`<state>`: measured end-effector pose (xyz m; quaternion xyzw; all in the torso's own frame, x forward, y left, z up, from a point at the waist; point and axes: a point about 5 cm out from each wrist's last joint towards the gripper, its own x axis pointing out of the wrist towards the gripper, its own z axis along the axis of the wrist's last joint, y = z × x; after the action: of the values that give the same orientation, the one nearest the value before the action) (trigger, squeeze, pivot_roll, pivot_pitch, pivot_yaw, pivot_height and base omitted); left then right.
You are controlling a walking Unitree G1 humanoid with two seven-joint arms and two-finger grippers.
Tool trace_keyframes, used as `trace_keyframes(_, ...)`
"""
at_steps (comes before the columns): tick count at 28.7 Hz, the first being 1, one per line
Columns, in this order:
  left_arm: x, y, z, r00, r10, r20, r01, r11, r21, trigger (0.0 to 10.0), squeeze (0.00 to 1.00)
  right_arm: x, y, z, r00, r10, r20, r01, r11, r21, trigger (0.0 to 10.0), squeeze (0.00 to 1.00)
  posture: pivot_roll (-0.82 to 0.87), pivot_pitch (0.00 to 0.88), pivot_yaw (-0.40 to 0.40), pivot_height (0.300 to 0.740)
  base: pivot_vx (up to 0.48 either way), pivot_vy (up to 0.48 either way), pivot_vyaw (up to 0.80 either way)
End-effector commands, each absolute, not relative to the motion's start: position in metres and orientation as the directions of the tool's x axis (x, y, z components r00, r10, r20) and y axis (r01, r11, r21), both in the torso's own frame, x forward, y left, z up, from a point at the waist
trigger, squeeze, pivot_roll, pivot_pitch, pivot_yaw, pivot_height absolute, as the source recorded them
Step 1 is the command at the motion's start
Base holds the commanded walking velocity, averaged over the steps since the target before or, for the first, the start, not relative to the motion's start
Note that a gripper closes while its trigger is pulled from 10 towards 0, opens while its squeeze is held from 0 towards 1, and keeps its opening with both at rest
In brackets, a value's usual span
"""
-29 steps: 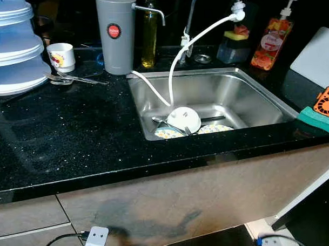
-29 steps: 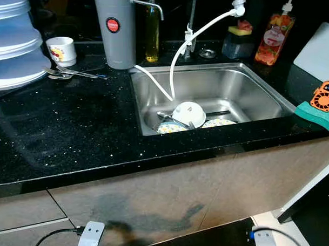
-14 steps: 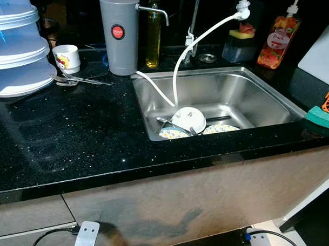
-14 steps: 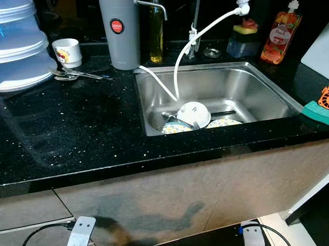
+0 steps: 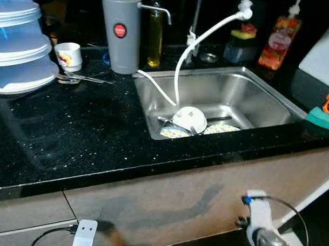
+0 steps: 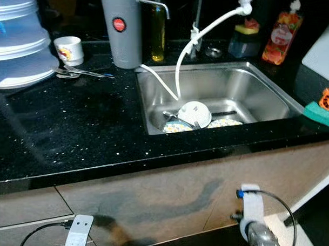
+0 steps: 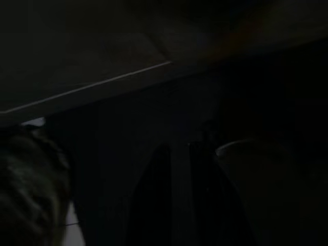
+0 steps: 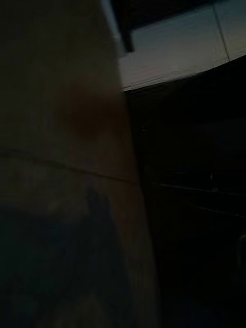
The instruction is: Kitchen organization
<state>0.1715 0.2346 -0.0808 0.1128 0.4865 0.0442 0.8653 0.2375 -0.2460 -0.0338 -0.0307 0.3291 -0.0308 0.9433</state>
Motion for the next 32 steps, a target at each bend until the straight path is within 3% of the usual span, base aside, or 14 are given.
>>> trace_keyframes(1, 0.161, 0.243, -0.083, 0.507, 0.21, -0.836, 0.067, 0.957, 0.281, 10.0, 0.0, 0.229, -0.242, -0.041, 0.762, -0.049, -0.646, -0.023, 0.994, -0.103, 10.0, 0.0, 0.15, 0.0, -0.087, 0.74, 0.0, 0.0, 0.0)
trace_keyframes(7, 0.146, 0.253, -0.085, 0.513, 0.232, -0.826, 0.082, 0.945, 0.317, 10.0, 0.0, 0.224, -0.237, -0.044, 0.768, -0.024, -0.641, -0.053, 0.993, -0.101, 10.0, 0.0, 0.18, 0.0, -0.105, 0.74, 0.0, 0.0, 0.0)
trace_keyframes(12, 0.14, 0.254, -0.081, 0.617, 0.176, -0.767, 0.081, 0.955, 0.284, 10.0, 0.0, 0.225, -0.232, -0.039, 0.81, 0.009, -0.587, -0.077, 0.993, -0.091, 10.0, 0.0, 0.14, 0.02, -0.073, 0.74, 0.0, 0.0, 0.0)
trace_keyframes(17, 0.15, 0.259, -0.054, 0.781, -0.082, -0.619, 0.233, 0.958, 0.168, 10.0, 0.0, 0.216, -0.227, -0.028, 0.877, 0.025, -0.479, -0.075, 0.993, -0.087, 10.0, 0.0, 0.12, 0.037, -0.037, 0.74, 0.0, 0.0, 0.0)
trace_keyframes(19, 0.156, 0.258, -0.036, 0.804, -0.222, -0.551, 0.329, 0.939, 0.102, 10.0, 0.0, 0.21, -0.226, -0.024, 0.891, 0.019, -0.453, -0.058, 0.996, -0.072, 10.0, 0.0, 0.11, 0.021, -0.024, 0.74, 0.0, 0.0, 0.0)
trace_keyframes(20, 0.156, 0.258, -0.036, 0.804, -0.222, -0.551, 0.329, 0.939, 0.102, 10.0, 0.0, 0.21, -0.226, -0.024, 0.891, 0.019, -0.453, -0.058, 0.996, -0.072, 10.0, 0.0, 0.11, 0.021, -0.024, 0.74, 0.0, 0.0, 0.0)
trace_keyframes(22, 0.157, 0.254, -0.02, 0.787, -0.343, -0.512, 0.426, 0.903, 0.05, 10.0, 0.0, 0.204, -0.223, -0.018, 0.902, 0.034, -0.431, -0.07, 0.995, -0.067, 10.0, 0.0, 0.12, 0.055, -0.019, 0.74, 0.0, 0.0, 0.0)
trace_keyframes(24, 0.153, 0.246, -0.004, 0.724, -0.487, -0.487, 0.539, 0.841, -0.04, 10.0, 0.0, 0.194, -0.219, -0.014, 0.902, 0.068, -0.426, -0.105, 0.992, -0.064, 10.0, 0.0, 0.11, 0.03, -0.019, 0.74, 0.0, 0.0, 0.0)
trace_keyframes(26, 0.148, 0.238, 0.016, 0.656, -0.605, -0.451, 0.641, 0.763, -0.091, 10.0, 0.0, 0.183, -0.216, -0.004, 0.9, 0.117, -0.42, -0.152, 0.987, -0.049, 10.0, 0.0, 0.1, 0.072, -0.019, 0.74, 0.0, 0.0, 0.0)
trace_keyframes(30, 0.143, 0.227, 0.037, 0.577, -0.705, -0.411, 0.723, 0.675, -0.143, 10.0, 0.0, 0.173, -0.213, 0.006, 0.89, 0.192, -0.414, -0.205, 0.979, 0.013, 10.0, 0.0, 0.09, 0.049, -0.013, 0.74, 0.0, 0.0, 0.0)
trace_keyframes(32, 0.136, 0.213, 0.057, 0.488, -0.794, -0.362, 0.789, 0.579, -0.207, 10.0, 0.0, 0.165, -0.208, 0.023, 0.873, 0.311, -0.376, -0.289, 0.95, 0.115, 10.0, 0.0, 0.09, 0.063, -0.013, 0.74, 0.0, 0.0, 0.0)
